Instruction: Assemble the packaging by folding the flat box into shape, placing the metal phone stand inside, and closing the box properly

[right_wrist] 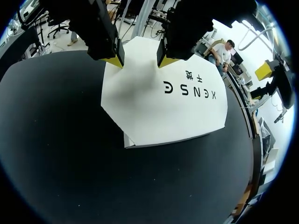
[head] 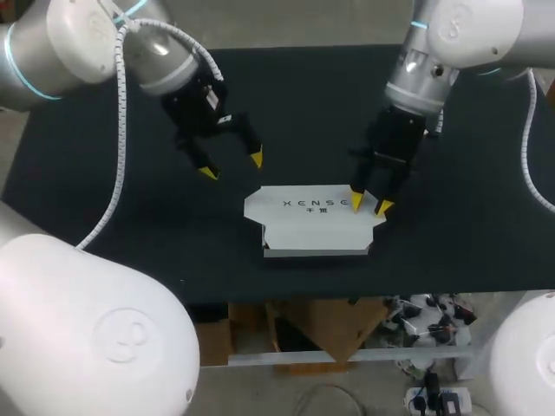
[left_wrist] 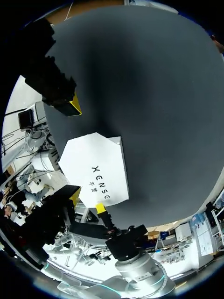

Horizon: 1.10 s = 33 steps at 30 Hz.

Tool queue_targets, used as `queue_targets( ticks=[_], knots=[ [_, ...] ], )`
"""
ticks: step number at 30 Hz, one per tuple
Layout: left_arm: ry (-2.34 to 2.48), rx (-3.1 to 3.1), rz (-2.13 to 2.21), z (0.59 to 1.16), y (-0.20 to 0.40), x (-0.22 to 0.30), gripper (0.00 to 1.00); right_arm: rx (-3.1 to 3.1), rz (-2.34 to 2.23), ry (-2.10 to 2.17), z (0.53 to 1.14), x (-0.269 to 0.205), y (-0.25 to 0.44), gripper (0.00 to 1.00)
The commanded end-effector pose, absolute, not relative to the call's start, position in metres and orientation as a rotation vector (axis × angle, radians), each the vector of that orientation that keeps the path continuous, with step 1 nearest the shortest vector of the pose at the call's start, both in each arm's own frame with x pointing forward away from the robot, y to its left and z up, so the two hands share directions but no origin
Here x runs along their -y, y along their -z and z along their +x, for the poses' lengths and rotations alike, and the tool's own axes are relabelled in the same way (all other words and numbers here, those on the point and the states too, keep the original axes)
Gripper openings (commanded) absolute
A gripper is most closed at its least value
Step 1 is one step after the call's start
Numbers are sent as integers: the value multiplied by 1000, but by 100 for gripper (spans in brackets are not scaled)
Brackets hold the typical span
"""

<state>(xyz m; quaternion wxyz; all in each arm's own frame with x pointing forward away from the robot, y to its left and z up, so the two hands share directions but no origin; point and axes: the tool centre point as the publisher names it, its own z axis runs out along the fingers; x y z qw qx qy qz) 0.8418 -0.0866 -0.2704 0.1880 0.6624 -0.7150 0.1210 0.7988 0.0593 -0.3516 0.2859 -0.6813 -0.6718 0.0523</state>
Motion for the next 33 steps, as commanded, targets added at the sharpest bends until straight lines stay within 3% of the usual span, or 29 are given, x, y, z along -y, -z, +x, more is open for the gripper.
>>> queue_targets(
  ticks=[1, 33],
  knots=[
    [-317, 1992, 1953, 842, 272, 89, 100, 1797, -1825, -132, 797, -59, 352, 47],
    [-190, 1866, 2074, 847, 278, 105, 100, 1792, -1842, -134, 800, -58, 351, 47]
  ],
)
